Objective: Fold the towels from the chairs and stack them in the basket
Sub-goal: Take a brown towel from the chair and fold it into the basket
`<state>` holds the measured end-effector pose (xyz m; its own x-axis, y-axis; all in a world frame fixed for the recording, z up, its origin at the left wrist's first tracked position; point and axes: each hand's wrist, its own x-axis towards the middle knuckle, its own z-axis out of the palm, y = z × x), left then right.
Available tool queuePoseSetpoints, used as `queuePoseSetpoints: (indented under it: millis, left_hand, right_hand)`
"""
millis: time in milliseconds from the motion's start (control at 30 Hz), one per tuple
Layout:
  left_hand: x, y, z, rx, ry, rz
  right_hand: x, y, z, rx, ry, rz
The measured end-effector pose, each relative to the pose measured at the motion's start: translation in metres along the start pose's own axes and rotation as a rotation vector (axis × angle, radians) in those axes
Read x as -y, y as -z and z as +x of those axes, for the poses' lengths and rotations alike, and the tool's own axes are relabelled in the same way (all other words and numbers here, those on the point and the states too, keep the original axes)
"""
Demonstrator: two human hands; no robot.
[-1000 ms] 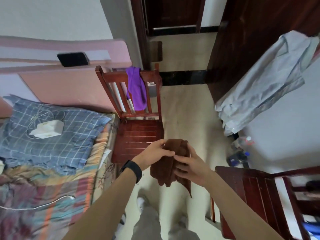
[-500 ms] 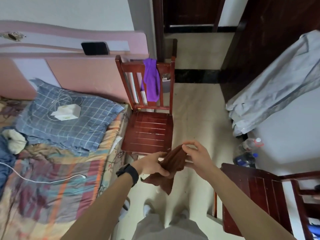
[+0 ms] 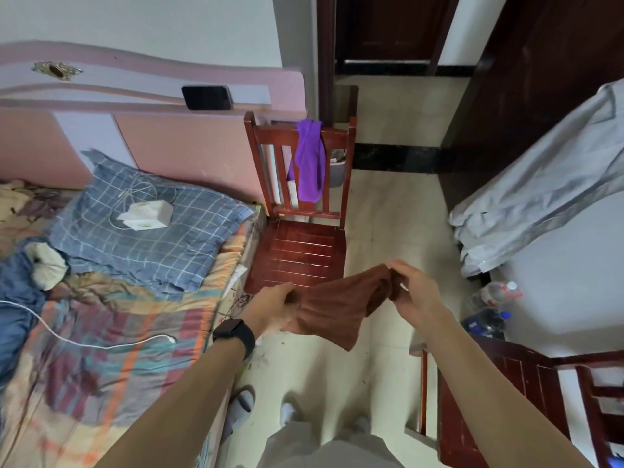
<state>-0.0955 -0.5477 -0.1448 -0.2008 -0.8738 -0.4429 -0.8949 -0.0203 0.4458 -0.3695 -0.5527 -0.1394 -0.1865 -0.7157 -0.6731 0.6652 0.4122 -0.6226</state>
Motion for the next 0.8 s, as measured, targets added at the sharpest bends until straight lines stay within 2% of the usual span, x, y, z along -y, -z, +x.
queuePoseSetpoints:
  millis: [67, 133, 233, 300, 433, 533, 633, 700, 733, 800]
  left_hand:
    - [-0.002, 0.011, 0.004, -0.084, -0.004, -0.088]
    - [-0.006, 0.026, 0.009, -0.165, -0.007, -0.111]
    - [-0.007, 0.047, 0.016, -0.192, 0.056, -0.098]
    - [-0.004, 0.057, 0.018, -0.173, 0.088, -0.018]
    - [0.002, 0.064, 0.014, -0.133, 0.094, 0.200]
    - [0.005, 0.063, 0.013, -0.107, 0.115, 0.228]
    - [0.009, 0.065, 0.011, 0.047, 0.138, 0.171]
    - [0.009, 0.072, 0.008, 0.135, 0.146, 0.036]
    - [0.007, 0.077, 0.006, 0.162, 0.156, -0.110]
    - [-0.006, 0.088, 0.002, 0.177, 0.187, -0.591]
  right_hand:
    - [0.002, 0.002, -0.002, 0.060, 0.099, -0.157]
    - [0.002, 0.005, -0.005, 0.050, 0.222, -0.535]
    - [0.000, 0.016, -0.001, 0.001, 0.333, -1.175]
    - [-0.002, 0.024, 0.003, -0.024, 0.396, -1.376]
    - [-0.010, 0.034, 0.012, -0.128, 0.496, -1.491]
    - [-0.015, 0.041, 0.021, -0.084, 0.541, -1.606]
    - [-0.014, 0.045, 0.025, -0.044, 0.576, -1.711]
    - [-0.012, 0.047, 0.028, -0.052, 0.612, -1.750]
    - [-0.009, 0.046, 0.028, -0.043, 0.617, -1.735]
    - [-0.001, 0.031, 0.019, 0.078, 0.492, -1.491]
